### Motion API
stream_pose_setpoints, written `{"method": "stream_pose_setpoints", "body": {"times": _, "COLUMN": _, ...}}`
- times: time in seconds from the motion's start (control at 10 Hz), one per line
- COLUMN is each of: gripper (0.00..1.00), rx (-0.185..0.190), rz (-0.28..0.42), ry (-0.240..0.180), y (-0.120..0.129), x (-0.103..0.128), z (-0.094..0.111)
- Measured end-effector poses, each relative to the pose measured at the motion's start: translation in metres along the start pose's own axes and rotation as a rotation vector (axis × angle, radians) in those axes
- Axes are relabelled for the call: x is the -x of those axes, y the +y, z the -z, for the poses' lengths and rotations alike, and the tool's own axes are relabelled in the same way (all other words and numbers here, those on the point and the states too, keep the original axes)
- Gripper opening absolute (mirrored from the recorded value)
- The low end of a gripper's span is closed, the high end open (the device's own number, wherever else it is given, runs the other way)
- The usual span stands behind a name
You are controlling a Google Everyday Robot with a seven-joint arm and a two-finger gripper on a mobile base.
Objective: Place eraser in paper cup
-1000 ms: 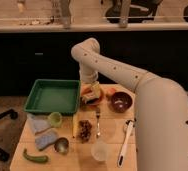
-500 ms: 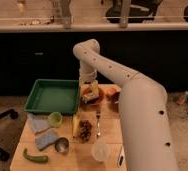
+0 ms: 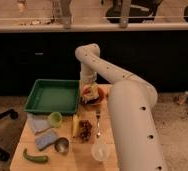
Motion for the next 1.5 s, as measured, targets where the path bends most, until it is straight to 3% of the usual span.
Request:
{"method": "stream_pose_setpoints", "body": {"times": 0.7, "gripper": 0.8, "rx": 0.03, "rz": -0.036, "ry": -0.097, "y": 0.002, "x": -0.018, "z": -0.031}}
{"method": "stream_pose_setpoints", "body": {"times": 1.1, "gripper": 0.8, "rx": 0.052, "rz": -0.032, "ry": -0.118, "y": 0.001, "x": -0.019, "z": -0.041}}
{"method": "stream_pose_setpoints", "body": {"times": 1.5, "gripper": 0.8, "rx": 0.04, "rz": -0.024, "ry": -0.143, "y": 0.0, "x": -0.023, "z": -0.044}}
